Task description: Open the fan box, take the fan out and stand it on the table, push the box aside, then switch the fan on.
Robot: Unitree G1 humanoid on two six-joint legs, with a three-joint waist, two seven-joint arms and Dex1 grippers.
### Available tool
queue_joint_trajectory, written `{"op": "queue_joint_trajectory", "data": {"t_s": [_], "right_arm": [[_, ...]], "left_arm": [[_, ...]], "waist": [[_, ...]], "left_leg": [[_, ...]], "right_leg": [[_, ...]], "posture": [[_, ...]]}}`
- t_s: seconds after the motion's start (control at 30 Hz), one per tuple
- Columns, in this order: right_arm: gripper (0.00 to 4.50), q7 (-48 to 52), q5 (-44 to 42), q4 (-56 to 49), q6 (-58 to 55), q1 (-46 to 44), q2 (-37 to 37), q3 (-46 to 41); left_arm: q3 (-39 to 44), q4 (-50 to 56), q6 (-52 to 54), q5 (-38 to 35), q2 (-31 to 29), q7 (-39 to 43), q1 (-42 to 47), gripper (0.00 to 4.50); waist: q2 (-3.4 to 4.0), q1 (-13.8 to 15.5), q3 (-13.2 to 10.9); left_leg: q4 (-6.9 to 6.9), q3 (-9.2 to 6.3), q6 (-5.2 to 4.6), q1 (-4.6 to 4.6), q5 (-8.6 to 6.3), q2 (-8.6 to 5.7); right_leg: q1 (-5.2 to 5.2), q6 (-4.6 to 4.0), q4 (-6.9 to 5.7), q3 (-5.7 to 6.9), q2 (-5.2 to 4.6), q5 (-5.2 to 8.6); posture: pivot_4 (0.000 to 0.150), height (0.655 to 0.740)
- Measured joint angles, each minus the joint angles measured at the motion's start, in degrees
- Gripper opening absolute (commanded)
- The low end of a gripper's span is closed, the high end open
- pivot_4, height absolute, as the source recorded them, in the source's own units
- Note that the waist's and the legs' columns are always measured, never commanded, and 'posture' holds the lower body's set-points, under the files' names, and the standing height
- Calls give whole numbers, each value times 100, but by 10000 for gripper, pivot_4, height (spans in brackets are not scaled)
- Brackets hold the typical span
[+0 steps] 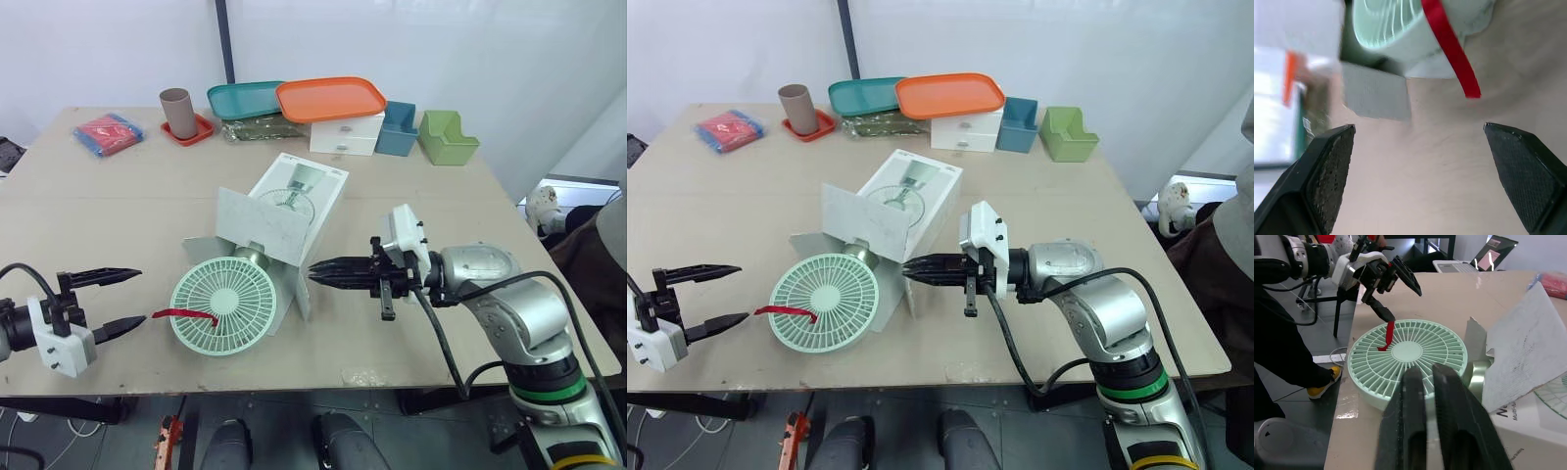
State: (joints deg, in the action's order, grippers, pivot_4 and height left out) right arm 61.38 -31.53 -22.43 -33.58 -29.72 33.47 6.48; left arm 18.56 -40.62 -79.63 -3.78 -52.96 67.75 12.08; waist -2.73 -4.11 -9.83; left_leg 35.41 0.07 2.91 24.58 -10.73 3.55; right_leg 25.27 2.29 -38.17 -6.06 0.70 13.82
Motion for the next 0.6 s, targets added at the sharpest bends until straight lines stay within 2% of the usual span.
{"op": "queue_joint_trajectory", "data": {"t_s": [0.03,0.07,0.1,0.13,0.17,0.2,0.27,0.4,0.5,0.53,0.57,0.6], "right_arm": [[14746,18,-19,-6,1,0,1,1],[15904,23,-25,-8,1,0,1,1],[20880,60,-51,-19,1,9,4,1],[22259,69,-58,-21,1,13,7,1],[26781,122,-90,-46,5,48,39,6],[26781,205,-76,-45,62,90,102,48],[26781,223,-12,-33,134,92,109,75],[26781,226,95,22,260,90,116,211],[26781,205,184,28,298,89,117,247],[26781,192,213,28,307,90,120,247],[26781,162,253,28,327,91,123,248],[26781,133,259,25,334,94,124,248]], "left_arm": [[1,-80,-241,68,-2,-42,64,45000],[0,-98,-299,85,-4,-54,75,45000],[-15,-239,-577,169,-15,-130,141,45000],[-27,-278,-629,182,-19,-142,158,45000],[-51,-459,-923,362,-37,-225,255,45000],[34,-533,-1164,739,-31,-442,444,45000],[152,-413,-1185,1006,59,-685,584,45000],[346,64,-1205,2578,295,-1836,884,45000],[364,373,-1239,4157,279,-3191,1011,45000],[367,444,-1251,4780,276,-3799,1021,45000],[367,519,-1258,5745,275,-4736,1074,45000],[277,561,-1161,6158,226,-5285,1082,45000]], "waist": [[-1,1,1],[-1,1,1],[0,2,1],[-1,2,1],[-1,2,1],[-1,1,1],[-1,1,1],[-3,3,2],[-3,4,2],[-3,-4,2],[-3,-3,2],[-4,-1,2]], "left_leg": [[1,0,0,0,0,0],[3,1,0,-1,0,0],[3,3,0,-3,0,0],[4,4,0,-3,0,0],[7,4,0,-2,0,1],[12,6,-3,-2,3,3],[17,7,-5,-3,4,3],[25,7,-6,-4,7,3],[27,9,-6,-7,8,2],[28,12,-6,-8,8,3],[29,12,-6,-8,8,3],[29,12,-6,-8,9,3]], "right_leg": [[-1,1,0,0,0,0],[-2,2,0,0,-1,-1],[-4,4,0,-2,-2,-2],[-4,5,0,-3,-1,-2],[-5,8,0,-3,-1,-5],[-6,12,-2,-2,-1,-9],[-7,14,-7,-3,0,-12],[-11,17,-11,-2,2,-18],[-14,22,-11,-7,1,-22],[-14,23,-11,-10,1,-24],[-13,23,-11,-8,1,-26],[-13,23,-11,-8,1,-27]], "posture": [[1500,7400],[1500,7400],[1500,7400],[1500,7400],[1500,7400],[1500,7400],[1500,7400],[1500,7400],[1500,7400],[1500,7400],[1500,7400],[1500,7400]]}}
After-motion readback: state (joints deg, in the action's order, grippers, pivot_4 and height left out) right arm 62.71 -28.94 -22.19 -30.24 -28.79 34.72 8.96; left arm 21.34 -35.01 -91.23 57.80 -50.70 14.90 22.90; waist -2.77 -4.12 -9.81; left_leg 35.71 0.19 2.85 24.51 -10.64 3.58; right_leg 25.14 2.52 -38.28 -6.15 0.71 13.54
